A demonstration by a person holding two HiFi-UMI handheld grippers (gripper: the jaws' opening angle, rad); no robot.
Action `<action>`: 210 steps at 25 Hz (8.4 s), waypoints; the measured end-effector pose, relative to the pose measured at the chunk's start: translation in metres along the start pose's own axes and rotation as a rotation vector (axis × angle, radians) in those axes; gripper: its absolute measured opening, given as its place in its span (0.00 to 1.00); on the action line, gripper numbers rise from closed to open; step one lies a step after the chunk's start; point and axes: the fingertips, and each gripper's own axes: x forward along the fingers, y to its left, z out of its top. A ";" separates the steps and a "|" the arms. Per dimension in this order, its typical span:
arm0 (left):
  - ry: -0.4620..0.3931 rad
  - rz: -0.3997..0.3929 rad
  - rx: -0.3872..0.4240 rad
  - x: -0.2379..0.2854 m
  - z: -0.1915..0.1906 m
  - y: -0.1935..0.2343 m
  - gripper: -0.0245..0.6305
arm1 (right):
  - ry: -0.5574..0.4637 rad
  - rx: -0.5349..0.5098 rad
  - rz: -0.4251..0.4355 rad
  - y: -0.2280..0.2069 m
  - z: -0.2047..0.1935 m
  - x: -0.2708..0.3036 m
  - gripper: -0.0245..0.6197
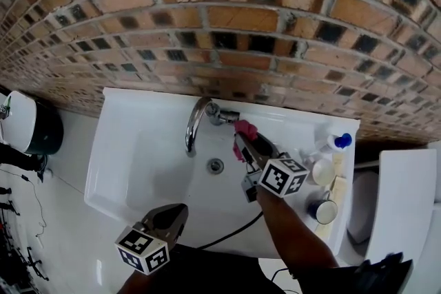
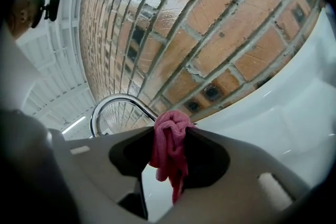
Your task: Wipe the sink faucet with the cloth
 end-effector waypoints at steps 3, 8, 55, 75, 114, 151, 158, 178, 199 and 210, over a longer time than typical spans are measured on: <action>-0.007 -0.013 0.009 -0.003 0.000 -0.001 0.04 | -0.002 -0.013 -0.006 0.006 -0.003 -0.005 0.27; -0.006 -0.055 0.035 -0.005 0.002 -0.001 0.04 | -0.014 -0.026 -0.026 0.014 -0.007 -0.011 0.27; 0.224 -0.358 0.128 0.041 0.014 0.107 0.04 | -0.550 0.691 -0.119 -0.013 -0.040 0.050 0.27; 0.138 -0.322 0.111 0.015 0.020 0.096 0.04 | -0.519 0.425 -0.004 0.042 -0.012 0.038 0.28; 0.011 -0.194 0.041 -0.022 0.009 0.067 0.04 | -0.170 0.505 -0.028 0.012 -0.051 0.080 0.28; -0.094 -0.049 0.031 -0.031 -0.002 -0.016 0.04 | 0.151 -0.737 0.419 0.140 0.010 0.021 0.27; -0.083 -0.062 0.045 -0.030 -0.009 -0.024 0.04 | 0.216 -0.838 0.485 0.142 -0.017 0.012 0.26; -0.032 -0.162 0.129 -0.013 0.009 -0.024 0.04 | 0.318 -0.721 0.475 0.148 -0.024 -0.024 0.27; -0.073 -0.070 -0.018 0.006 0.025 0.015 0.04 | 0.311 -0.273 0.057 0.027 0.063 0.084 0.27; -0.060 -0.017 -0.085 0.007 0.015 0.032 0.04 | 0.339 -0.120 0.160 0.039 0.057 0.114 0.26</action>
